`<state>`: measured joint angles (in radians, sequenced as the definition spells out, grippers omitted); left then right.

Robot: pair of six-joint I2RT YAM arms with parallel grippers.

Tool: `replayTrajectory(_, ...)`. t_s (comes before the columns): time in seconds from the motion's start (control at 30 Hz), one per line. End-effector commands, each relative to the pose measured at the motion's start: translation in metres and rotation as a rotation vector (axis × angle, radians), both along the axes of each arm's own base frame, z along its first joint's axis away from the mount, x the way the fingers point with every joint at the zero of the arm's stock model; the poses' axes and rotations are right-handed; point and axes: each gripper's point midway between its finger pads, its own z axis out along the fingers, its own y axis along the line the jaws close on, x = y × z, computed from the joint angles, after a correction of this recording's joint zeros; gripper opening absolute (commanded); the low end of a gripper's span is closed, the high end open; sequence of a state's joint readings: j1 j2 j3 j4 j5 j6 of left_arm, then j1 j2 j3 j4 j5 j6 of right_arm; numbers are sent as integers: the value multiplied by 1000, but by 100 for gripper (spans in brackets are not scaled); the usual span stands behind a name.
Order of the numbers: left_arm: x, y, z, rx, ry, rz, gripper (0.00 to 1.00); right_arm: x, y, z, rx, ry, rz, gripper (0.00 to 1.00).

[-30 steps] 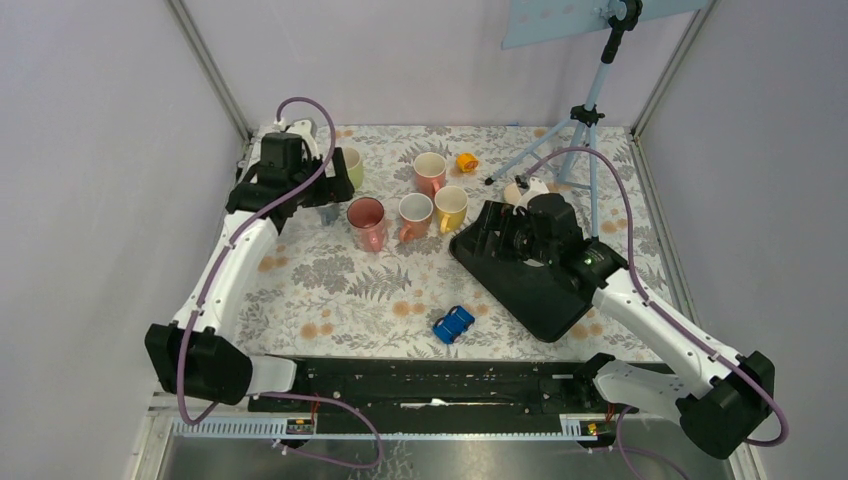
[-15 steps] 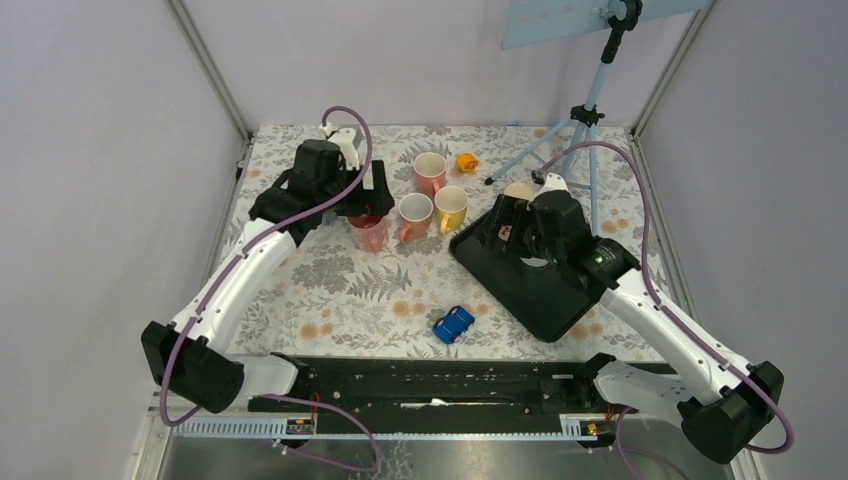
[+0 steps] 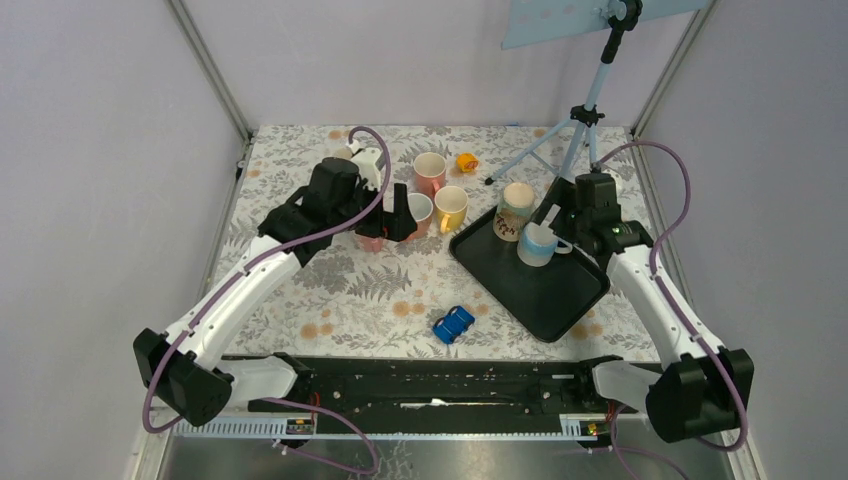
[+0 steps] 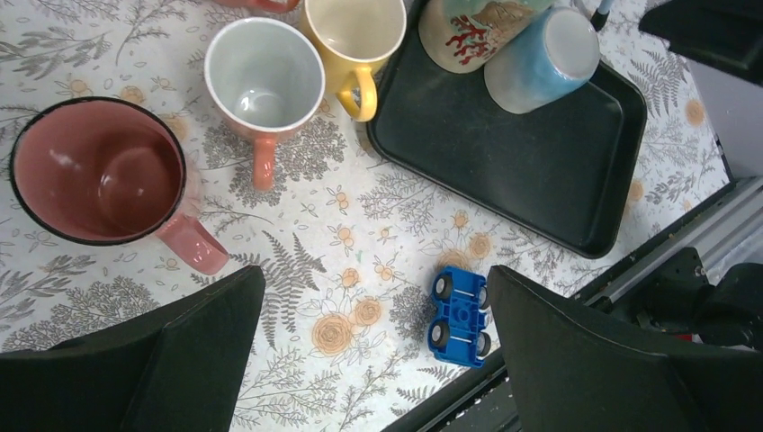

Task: Turn the mug right side up
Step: Turn over the cup on the tray.

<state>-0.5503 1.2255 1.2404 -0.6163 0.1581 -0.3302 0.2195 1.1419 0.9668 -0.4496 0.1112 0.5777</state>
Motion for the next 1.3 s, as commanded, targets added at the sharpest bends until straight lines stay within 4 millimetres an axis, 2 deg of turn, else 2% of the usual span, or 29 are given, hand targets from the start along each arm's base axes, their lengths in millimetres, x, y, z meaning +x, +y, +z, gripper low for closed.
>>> replayTrajectory(0.0, -7, -9, 20, -66, -64, -49, 99, 26, -20, -8, 0, -33, -54, 100)
replayTrajectory(0.23, -12, -10, 19, -75, -68, -75, 99, 61, -28, -35, 90, -67, -83, 100)
replayTrajectory(0.27, -13, -10, 19, -76, -68, -77, 99, 64, -24, -37, 116, -72, -63, 100)
replayTrajectory(0.47, -14, -11, 17, -74, -71, -91, 99, 82, -29, -48, 179, -120, -69, 100)
replayTrajectory(0.57, -14, -12, 17, -77, -71, -96, 99, 83, -21, -56, 221, -107, -46, 100)
replayTrajectory(0.77, -14, -13, 18, -86, -75, -101, 99, 67, -11, -65, 282, -82, -22, 100)
replayTrajectory(1.27, -18, -17, 18, -105, -77, -115, 99, -4, 0, -74, 356, -34, -17, 100)
